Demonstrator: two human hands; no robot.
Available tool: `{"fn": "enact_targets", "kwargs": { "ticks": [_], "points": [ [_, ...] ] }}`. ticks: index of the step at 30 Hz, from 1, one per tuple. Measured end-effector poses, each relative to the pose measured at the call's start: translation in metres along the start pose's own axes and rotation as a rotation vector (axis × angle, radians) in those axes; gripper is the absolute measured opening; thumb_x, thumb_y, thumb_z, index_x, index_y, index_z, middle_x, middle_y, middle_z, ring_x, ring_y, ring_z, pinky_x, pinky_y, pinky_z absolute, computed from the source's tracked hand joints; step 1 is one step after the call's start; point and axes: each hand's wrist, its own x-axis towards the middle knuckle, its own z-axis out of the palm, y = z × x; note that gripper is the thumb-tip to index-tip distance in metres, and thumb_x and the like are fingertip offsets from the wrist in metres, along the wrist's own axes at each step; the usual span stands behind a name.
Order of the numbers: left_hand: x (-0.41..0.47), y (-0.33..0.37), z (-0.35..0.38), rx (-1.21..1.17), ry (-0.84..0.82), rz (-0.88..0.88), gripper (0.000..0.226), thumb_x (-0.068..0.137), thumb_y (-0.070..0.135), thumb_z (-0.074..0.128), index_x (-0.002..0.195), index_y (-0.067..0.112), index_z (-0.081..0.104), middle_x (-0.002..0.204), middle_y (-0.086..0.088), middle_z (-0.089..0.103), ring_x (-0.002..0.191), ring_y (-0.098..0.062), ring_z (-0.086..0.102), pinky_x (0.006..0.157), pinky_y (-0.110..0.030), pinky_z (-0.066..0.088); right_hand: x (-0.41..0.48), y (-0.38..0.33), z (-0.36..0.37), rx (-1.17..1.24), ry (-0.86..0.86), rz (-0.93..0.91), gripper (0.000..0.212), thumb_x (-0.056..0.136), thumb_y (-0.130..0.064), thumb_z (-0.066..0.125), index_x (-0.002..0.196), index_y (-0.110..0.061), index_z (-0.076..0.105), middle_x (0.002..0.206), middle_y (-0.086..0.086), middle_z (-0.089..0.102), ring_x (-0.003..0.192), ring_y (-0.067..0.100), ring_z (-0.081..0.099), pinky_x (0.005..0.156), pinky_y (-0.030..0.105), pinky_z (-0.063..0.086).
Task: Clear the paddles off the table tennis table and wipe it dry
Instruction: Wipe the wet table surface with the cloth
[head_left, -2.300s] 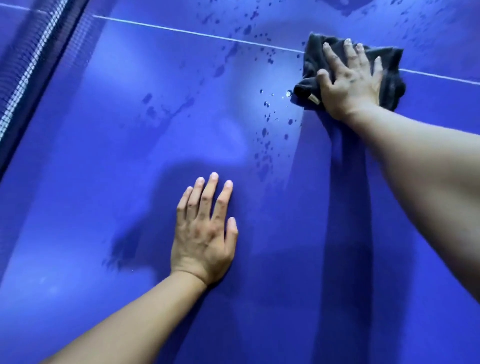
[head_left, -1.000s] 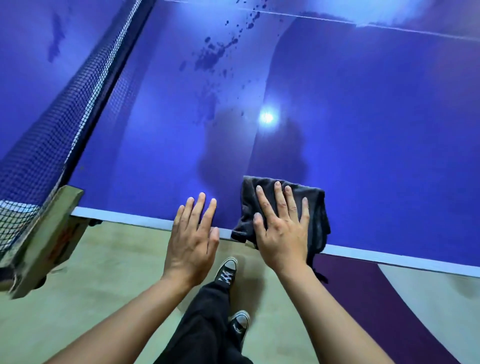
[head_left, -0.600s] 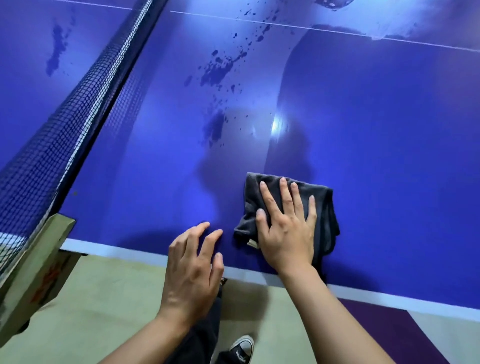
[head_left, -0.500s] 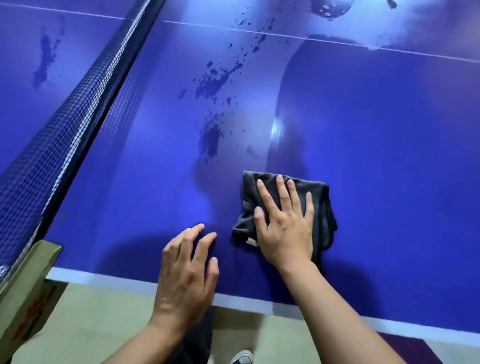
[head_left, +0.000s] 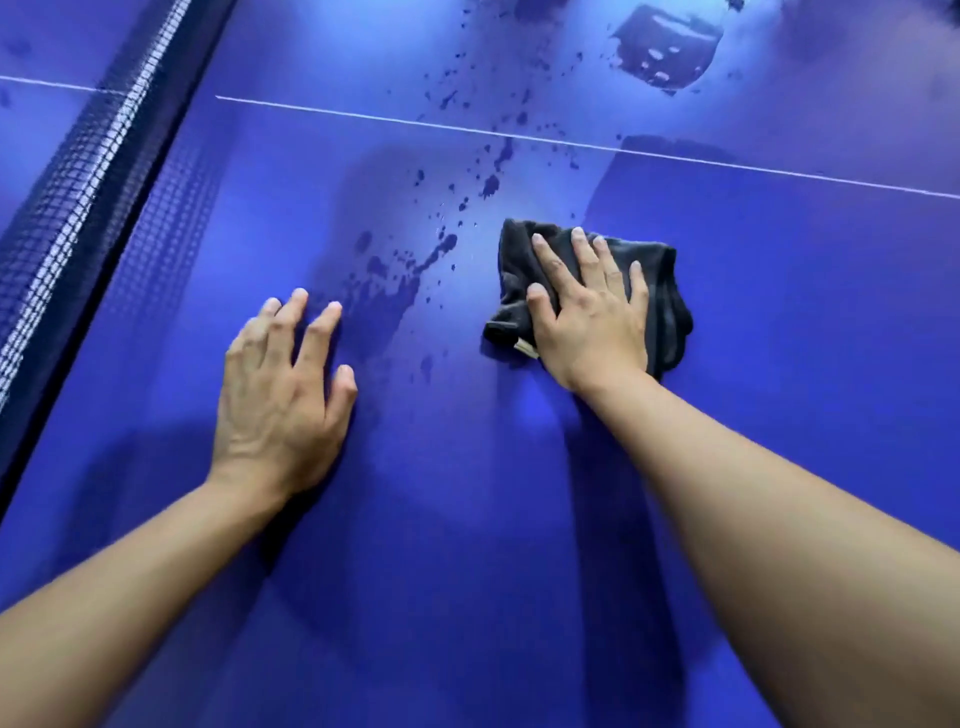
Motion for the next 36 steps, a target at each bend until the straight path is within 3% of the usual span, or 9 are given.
{"fn": "enact_targets", "kwargs": {
  "ticks": [8,18,31,36],
  "points": [
    [0.013,-0.003,0.004,-0.071,0.005,0.018,0.057,0.097,0.031,0.040,0.150,0.010,0.046,0.160,-0.018,0.035,0.148,-0.039,0.032,0.123,-0.051,0.021,0.147,0.006,-0.003,0.012,-0.036,0.033,0.057,0.102,-0.054,0.023,0.159,-0.051,0.020,0.172,-0.004,0.012,0.158,0.013,0.003,0.126,0.049,-0.005],
    [0.013,-0.003,0.007,-0.070,0.022,0.019,0.055,0.098,0.027,0.043,0.150,0.011,0.046,0.160,-0.017,0.035,0.149,-0.037,0.031,0.123,-0.051,0.022,0.181,-0.006,-0.001,0.005,-0.054,0.142,0.058,0.102,-0.054,0.018,0.160,-0.049,0.014,0.172,-0.001,0.007,0.158,0.015,0.000,0.126,0.052,-0.006],
    [0.003,-0.011,0.002,-0.197,0.064,0.061,0.054,0.093,0.023,0.031,0.139,0.008,0.055,0.147,-0.015,0.052,0.139,-0.034,0.045,0.117,-0.046,0.031,-0.045,-0.077,0.011,0.015,-0.059,-0.097,0.057,0.103,-0.051,0.020,0.160,-0.048,0.016,0.172,-0.002,0.011,0.158,0.015,0.002,0.126,0.051,-0.005],
    [-0.076,-0.020,-0.013,-0.161,0.046,0.067,0.054,0.093,0.020,0.037,0.143,0.007,0.051,0.149,-0.018,0.049,0.140,-0.038,0.043,0.117,-0.049,0.032,-0.162,-0.089,0.011,0.016,-0.078,-0.145,0.057,0.104,-0.051,0.021,0.161,-0.048,0.012,0.172,-0.002,0.008,0.158,0.015,-0.001,0.126,0.051,-0.007]
  ]
}}
